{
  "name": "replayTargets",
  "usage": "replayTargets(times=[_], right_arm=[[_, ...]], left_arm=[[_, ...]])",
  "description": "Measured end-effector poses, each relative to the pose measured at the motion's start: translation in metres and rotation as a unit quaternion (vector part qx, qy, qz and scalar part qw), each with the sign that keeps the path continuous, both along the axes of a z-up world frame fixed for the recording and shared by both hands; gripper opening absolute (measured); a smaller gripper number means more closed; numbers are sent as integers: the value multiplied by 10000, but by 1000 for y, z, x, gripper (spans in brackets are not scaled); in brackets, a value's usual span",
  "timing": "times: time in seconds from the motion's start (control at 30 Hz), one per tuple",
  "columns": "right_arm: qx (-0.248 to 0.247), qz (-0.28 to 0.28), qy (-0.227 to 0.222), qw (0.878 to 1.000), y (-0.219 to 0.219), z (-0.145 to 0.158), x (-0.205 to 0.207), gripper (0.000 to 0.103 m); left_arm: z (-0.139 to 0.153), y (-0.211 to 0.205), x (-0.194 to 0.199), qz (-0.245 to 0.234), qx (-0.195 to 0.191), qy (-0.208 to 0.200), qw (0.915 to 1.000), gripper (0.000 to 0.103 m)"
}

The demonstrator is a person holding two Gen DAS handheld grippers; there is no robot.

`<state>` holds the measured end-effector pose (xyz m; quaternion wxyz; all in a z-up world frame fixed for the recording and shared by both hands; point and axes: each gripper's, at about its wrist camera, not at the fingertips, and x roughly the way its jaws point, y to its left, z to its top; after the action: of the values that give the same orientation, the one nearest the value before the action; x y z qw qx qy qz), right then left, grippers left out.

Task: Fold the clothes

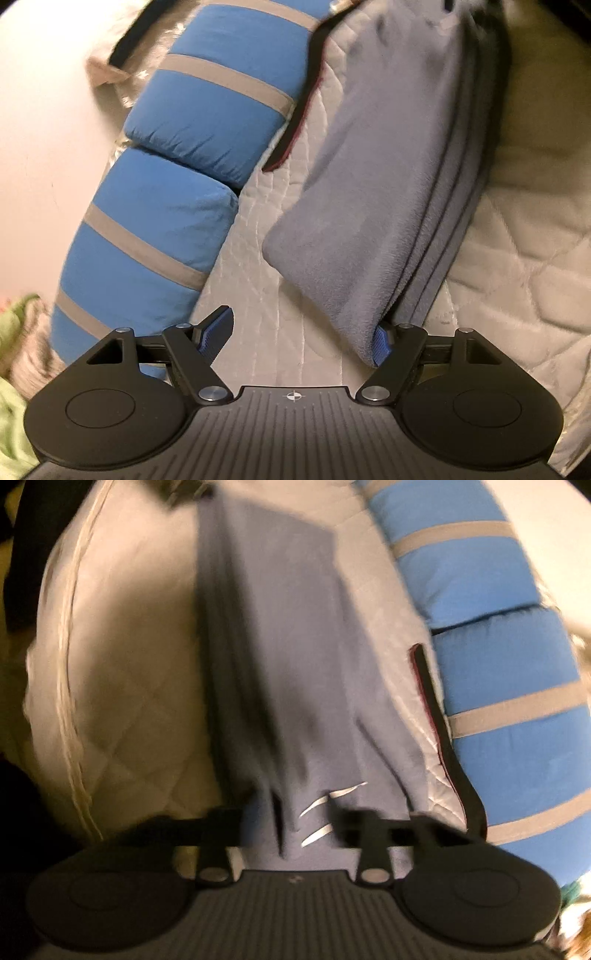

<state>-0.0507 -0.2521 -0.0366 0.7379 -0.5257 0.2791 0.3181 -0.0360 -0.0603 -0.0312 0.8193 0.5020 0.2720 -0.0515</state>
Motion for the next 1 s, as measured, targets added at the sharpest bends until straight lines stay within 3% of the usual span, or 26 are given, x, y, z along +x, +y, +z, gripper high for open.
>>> replayTargets(times=[0.07,0.17,0.3,0.37,0.53,0.6,0.67,0.77,0.8,0.87,1.0], right_arm=[[640,-216,171,9976,-10,20,7,81],[1554,-913,228,9834,-30,41,25,89],[2410,-2096,273,9472,-55,50,51,96],[2689,-2620,311,9263,-65,48,66,98],[3097,-3627,438,8778,-76,41,92,99],[3190,-4116,451,8525,-78,41,101,102],[3517,-4639,706,8100,-83,41,110,103],[3981,-5202,1052,7482,-85,28,118,103],[4034,-5358,1088,7337,-83,22,119,103],[3962,-5556,992,7242,-72,10,116,103],[3946,-5428,616,7388,-47,-11,104,103]], left_arm=[[7,9,-5,-57,-384,27,9992,72],[17,19,-15,-167,-835,102,9963,72],[43,25,-33,-413,-1511,213,9874,72],[63,27,-38,-521,-2054,339,9767,72],[109,20,-8,-531,-3259,746,9410,72],[119,13,22,-516,-3710,994,9218,72],[127,5,53,-537,-4102,1223,9022,72],[128,-13,107,-590,-4399,1470,8840,72],[126,-19,126,-570,-4496,1601,8769,72],[116,-29,168,-419,-4735,1933,8583,72],[86,-47,234,-170,-5107,2697,8162,71]])
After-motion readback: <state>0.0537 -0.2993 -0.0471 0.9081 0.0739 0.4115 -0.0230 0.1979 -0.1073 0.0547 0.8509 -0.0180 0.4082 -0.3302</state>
